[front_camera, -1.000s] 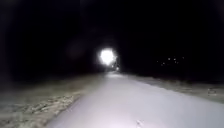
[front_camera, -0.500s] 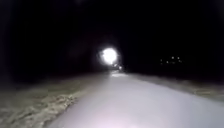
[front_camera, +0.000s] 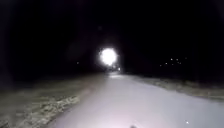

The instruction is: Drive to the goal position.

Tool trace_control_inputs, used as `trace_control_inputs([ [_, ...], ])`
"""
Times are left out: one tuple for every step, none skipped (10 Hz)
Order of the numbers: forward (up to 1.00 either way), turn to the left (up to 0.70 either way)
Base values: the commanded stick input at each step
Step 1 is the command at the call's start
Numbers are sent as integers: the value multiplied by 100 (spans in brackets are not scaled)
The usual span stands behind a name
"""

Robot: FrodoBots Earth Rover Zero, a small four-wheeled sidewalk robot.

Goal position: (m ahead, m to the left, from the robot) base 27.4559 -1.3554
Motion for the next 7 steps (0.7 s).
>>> trace_control_inputs([
  [100,0],
  [100,0],
  [100,0],
  [100,0],
  [100,0],
  [100,0],
  [100,0],
])
